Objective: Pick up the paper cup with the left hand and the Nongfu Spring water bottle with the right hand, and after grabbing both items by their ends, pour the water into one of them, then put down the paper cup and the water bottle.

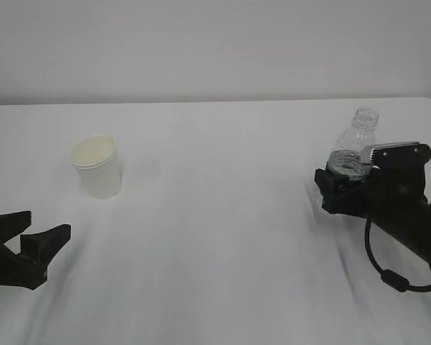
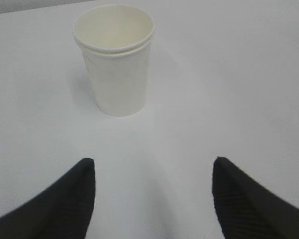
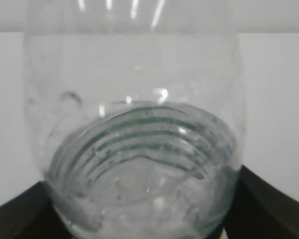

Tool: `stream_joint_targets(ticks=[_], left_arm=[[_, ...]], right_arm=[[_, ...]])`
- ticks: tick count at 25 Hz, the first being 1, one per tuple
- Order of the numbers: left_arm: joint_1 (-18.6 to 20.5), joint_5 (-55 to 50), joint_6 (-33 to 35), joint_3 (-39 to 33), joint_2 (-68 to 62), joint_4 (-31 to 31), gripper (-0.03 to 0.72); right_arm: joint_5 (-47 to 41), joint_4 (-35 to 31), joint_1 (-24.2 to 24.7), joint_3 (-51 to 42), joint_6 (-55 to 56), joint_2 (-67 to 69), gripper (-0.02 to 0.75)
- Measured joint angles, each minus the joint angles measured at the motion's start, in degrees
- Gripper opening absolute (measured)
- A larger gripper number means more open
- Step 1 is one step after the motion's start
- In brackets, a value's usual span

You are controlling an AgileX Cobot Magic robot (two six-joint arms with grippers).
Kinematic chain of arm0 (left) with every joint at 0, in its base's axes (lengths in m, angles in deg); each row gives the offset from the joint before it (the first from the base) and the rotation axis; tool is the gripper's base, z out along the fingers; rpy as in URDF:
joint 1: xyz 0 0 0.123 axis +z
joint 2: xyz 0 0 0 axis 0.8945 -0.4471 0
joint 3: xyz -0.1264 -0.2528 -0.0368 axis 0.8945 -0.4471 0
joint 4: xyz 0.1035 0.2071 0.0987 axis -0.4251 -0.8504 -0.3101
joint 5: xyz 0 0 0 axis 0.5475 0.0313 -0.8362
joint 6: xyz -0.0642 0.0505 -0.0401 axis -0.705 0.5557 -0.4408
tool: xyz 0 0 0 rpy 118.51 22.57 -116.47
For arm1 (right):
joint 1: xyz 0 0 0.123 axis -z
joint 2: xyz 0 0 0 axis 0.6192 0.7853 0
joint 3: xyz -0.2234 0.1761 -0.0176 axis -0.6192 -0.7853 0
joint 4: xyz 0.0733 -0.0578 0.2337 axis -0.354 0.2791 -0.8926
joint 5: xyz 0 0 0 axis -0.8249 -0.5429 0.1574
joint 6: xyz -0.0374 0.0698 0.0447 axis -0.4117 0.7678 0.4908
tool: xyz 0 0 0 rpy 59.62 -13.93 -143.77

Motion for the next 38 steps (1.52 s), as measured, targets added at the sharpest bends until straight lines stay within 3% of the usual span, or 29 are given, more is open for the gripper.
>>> stream_joint_targets(ticks=[14,23,38], left_arm=[[0.0,0.0,0.0,0.0,0.0,0.0,0.524],[0.0,0.0,0.0,0.0,0.0,0.0,0.524],[0.0,0.0,0.0,0.0,0.0,0.0,0.524]], right_arm=[[0.0,0.0,0.0,3.6,0.7,3.4,0.592],[0.1,1.2,0.1,3.6,0.7,3.4,0.442],[-0.6,5.7,0.1,3.7,-3.8,2.8,0.43]])
